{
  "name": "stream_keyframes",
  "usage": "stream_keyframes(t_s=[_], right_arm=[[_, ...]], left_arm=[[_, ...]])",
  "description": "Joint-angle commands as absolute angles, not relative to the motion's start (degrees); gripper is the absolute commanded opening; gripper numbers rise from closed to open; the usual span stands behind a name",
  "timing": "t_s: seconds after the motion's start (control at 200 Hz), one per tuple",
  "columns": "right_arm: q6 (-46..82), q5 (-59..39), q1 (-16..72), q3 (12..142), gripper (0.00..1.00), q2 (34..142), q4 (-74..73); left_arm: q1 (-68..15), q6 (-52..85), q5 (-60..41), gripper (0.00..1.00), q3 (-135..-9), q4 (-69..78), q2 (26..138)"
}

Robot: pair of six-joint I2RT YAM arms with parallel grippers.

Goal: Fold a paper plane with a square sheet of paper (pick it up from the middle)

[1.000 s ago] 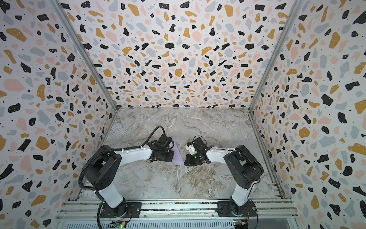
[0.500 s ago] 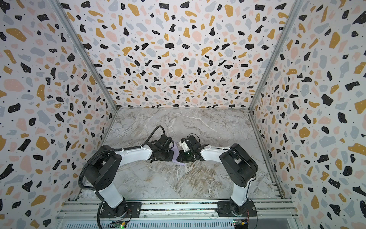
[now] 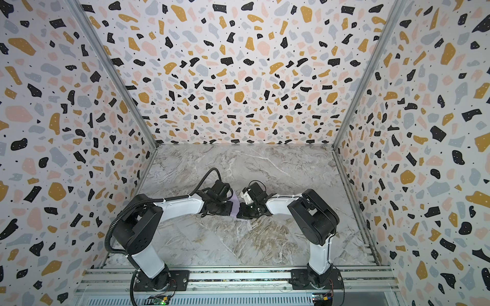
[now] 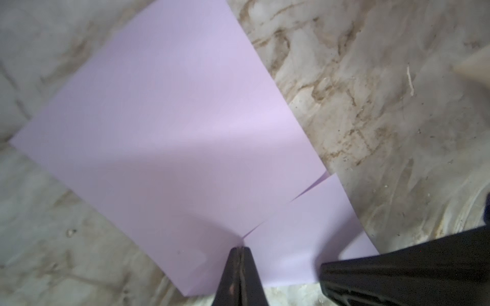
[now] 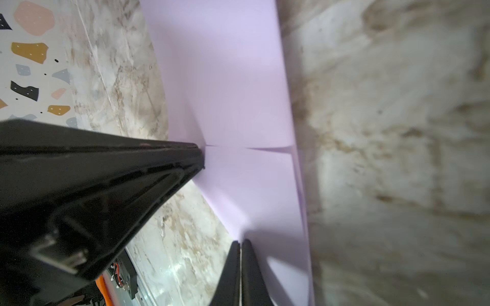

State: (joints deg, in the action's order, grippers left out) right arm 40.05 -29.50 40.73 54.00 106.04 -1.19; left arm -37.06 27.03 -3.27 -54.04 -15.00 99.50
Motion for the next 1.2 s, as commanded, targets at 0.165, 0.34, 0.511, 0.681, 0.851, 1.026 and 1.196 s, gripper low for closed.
stream_keyframes(t_s=[0.165, 0.34, 0.511, 0.681, 0.851, 1.026, 1.196], right_arm=[[35.5, -27.3, 38.3, 45.9, 0.08, 101.6, 7.6], [33.8, -25.7, 36.4, 42.1, 0.08, 99.6, 9.6], [33.0, -25.4, 34.5, 40.2, 0.08, 95.8, 9.3], [30.8, -26.8, 34.4, 39.9, 0.15, 88.0, 4.0], [29.2, -24.9, 34.2, 38.7, 0.36, 82.2, -3.2], [28.0, -21.7, 34.0, 37.1, 0.53, 78.5, -10.7], [26.0, -19.2, 34.0, 35.8, 0.61, 76.8, -15.8]], left_arm=[[-37.0, 26.7, -1.0, 0.00, -52.1, -17.7, 100.3], [-37.0, 26.7, -1.1, 0.00, -52.4, -17.7, 100.2], [-37.0, 26.6, -2.1, 0.00, -53.4, -17.6, 99.9], [-37.0, 27.3, -7.3, 0.09, -56.6, -16.0, 97.3], [-35.5, 31.1, -9.8, 0.30, -55.6, -11.8, 90.8], [-29.9, 36.8, -15.1, 0.48, -46.0, -3.1, 82.9], [-27.4, 39.4, -19.2, 0.67, -36.9, 4.7, 78.0]])
